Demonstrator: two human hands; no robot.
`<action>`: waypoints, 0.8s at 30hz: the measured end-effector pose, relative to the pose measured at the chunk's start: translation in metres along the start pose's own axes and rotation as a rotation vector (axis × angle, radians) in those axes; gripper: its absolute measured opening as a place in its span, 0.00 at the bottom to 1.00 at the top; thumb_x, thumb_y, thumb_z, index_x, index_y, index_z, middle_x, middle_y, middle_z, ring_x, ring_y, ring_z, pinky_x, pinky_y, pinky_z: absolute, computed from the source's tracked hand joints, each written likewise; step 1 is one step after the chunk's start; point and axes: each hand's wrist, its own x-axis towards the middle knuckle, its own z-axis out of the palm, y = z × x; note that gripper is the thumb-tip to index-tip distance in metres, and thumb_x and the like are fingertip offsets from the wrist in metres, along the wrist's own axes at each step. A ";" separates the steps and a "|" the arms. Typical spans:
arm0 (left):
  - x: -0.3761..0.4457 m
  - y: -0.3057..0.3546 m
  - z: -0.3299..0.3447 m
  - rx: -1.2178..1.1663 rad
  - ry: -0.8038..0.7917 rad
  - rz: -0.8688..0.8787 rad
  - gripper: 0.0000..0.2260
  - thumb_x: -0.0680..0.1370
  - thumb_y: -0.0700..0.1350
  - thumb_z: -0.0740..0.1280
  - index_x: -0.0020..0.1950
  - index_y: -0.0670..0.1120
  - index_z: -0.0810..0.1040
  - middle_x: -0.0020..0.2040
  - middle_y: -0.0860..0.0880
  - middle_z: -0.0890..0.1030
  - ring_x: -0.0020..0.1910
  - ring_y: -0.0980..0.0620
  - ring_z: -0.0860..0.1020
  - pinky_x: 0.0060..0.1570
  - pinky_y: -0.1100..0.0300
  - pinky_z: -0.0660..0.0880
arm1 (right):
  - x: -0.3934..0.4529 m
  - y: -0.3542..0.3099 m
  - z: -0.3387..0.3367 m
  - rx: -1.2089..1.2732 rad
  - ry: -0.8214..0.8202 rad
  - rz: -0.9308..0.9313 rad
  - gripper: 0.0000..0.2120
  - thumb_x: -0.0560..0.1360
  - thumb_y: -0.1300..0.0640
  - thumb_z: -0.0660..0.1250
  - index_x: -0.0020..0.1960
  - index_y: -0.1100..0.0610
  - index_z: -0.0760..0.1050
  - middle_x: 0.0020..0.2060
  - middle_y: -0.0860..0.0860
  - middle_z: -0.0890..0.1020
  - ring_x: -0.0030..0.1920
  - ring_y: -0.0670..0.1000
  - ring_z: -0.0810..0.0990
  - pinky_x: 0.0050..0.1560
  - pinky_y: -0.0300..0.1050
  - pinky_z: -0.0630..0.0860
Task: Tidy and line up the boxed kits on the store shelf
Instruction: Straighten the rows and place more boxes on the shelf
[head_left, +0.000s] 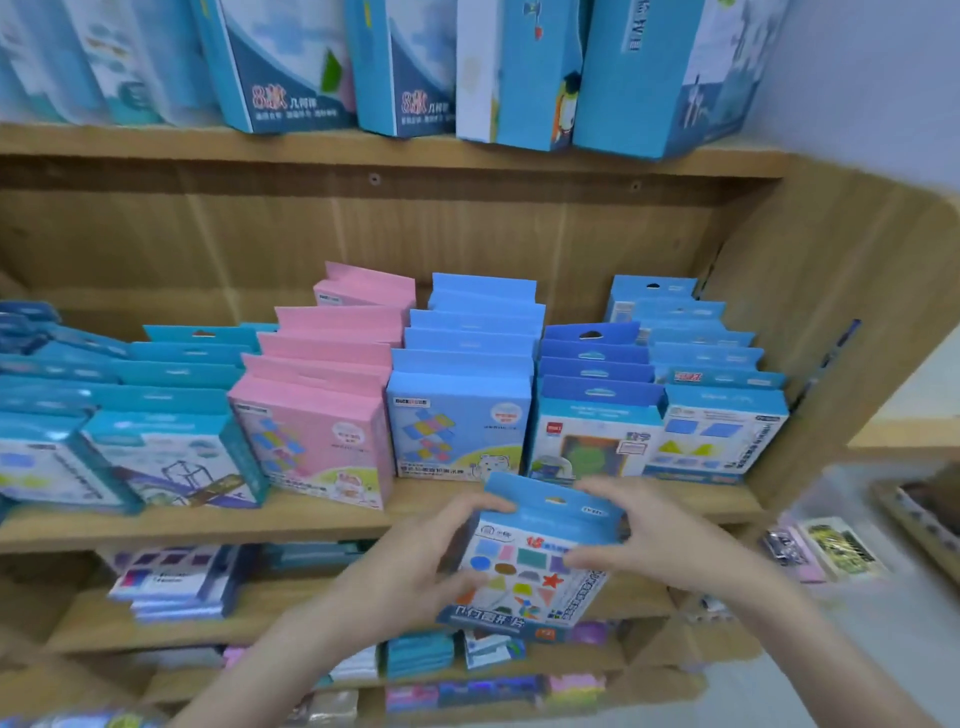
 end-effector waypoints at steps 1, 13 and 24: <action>0.001 -0.001 0.003 0.026 0.005 0.003 0.27 0.75 0.49 0.68 0.60 0.74 0.57 0.56 0.47 0.77 0.55 0.50 0.74 0.56 0.55 0.69 | -0.002 0.003 0.001 -0.032 0.003 0.005 0.26 0.63 0.35 0.69 0.55 0.49 0.73 0.48 0.42 0.77 0.48 0.41 0.73 0.52 0.39 0.68; 0.008 -0.016 -0.026 0.370 0.457 0.163 0.14 0.75 0.44 0.59 0.60 0.49 0.69 0.54 0.51 0.76 0.53 0.55 0.72 0.54 0.60 0.66 | 0.011 -0.002 -0.031 -0.185 0.205 -0.086 0.37 0.64 0.27 0.59 0.61 0.51 0.73 0.51 0.39 0.76 0.48 0.40 0.73 0.44 0.28 0.67; -0.111 -0.103 -0.152 0.660 0.853 -0.229 0.19 0.72 0.44 0.56 0.61 0.41 0.71 0.59 0.44 0.75 0.59 0.46 0.69 0.62 0.57 0.58 | 0.091 -0.122 -0.008 -0.013 0.253 -0.258 0.27 0.57 0.26 0.65 0.40 0.47 0.78 0.35 0.41 0.82 0.39 0.41 0.79 0.36 0.33 0.70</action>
